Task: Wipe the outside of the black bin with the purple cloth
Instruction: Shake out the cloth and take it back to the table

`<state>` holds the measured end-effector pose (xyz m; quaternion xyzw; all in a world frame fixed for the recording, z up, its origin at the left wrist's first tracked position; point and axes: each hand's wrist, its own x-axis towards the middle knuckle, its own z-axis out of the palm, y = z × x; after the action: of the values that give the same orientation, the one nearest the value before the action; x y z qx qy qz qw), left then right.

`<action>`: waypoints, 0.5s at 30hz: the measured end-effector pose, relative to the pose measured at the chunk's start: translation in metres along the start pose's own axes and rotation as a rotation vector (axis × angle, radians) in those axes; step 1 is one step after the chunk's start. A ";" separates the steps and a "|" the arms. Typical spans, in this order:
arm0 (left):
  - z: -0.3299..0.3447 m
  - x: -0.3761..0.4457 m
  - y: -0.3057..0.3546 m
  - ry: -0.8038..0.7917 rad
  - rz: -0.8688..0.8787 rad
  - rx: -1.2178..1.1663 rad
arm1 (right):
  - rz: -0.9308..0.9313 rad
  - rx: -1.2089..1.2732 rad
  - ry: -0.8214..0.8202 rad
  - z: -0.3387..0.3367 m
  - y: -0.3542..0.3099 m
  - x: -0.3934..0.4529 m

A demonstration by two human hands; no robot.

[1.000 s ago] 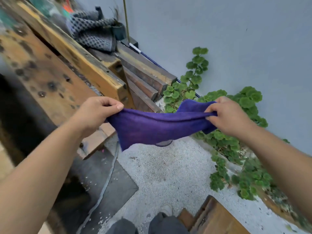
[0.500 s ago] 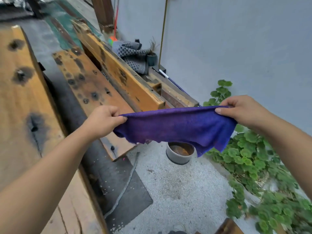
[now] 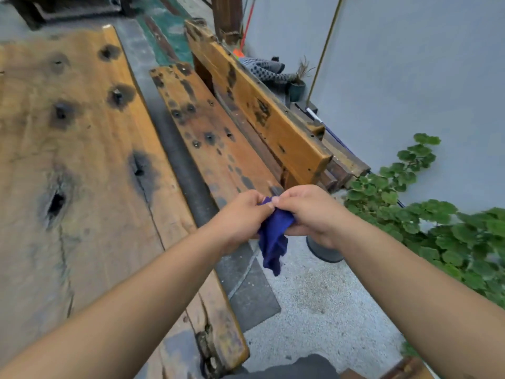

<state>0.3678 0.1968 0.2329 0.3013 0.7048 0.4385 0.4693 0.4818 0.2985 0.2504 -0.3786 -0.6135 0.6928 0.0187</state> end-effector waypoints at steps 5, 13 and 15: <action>-0.054 -0.037 -0.018 0.182 0.093 0.353 | 0.138 0.332 -0.469 0.039 -0.007 -0.006; -0.128 -0.061 -0.032 0.181 0.152 0.601 | -0.266 -0.356 -0.297 0.075 -0.012 0.050; -0.143 -0.069 -0.034 0.125 0.162 0.570 | -0.381 -0.632 -0.355 0.083 -0.008 0.076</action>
<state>0.2610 0.0763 0.2542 0.4483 0.8007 0.2769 0.2851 0.3787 0.2683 0.2163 -0.1197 -0.8490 0.5089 -0.0770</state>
